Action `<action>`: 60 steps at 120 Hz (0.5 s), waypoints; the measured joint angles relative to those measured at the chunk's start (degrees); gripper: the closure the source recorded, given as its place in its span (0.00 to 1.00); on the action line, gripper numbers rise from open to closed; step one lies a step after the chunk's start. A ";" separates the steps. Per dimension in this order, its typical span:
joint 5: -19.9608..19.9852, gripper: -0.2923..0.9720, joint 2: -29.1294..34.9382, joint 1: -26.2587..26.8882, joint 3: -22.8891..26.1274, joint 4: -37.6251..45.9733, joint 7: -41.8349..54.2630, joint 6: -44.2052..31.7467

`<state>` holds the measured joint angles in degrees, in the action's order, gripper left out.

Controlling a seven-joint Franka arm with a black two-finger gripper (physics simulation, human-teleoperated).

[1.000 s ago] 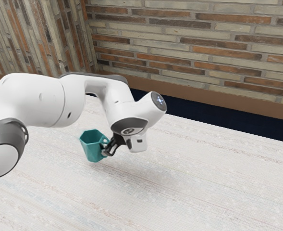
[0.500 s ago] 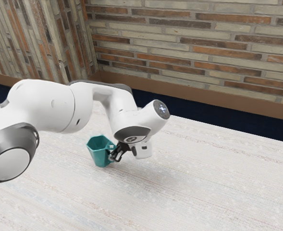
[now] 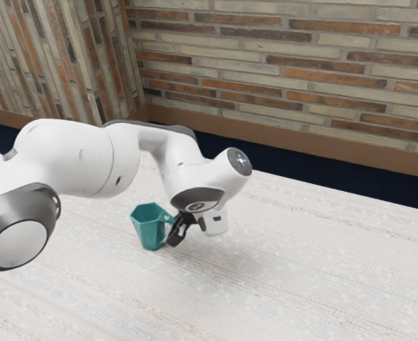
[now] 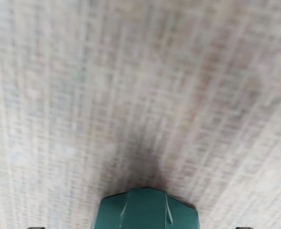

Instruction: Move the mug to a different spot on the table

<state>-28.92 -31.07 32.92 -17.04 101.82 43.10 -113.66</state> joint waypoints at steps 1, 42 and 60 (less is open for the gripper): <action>0.09 0.36 0.02 0.03 0.00 -0.20 -0.01 -0.06; 16.93 0.26 20.35 -9.24 0.47 -4.51 -2.97 1.80; 26.67 0.24 26.47 -25.20 4.81 -8.21 -10.03 7.76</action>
<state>-2.25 -4.60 7.73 -12.23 93.62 33.07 -105.89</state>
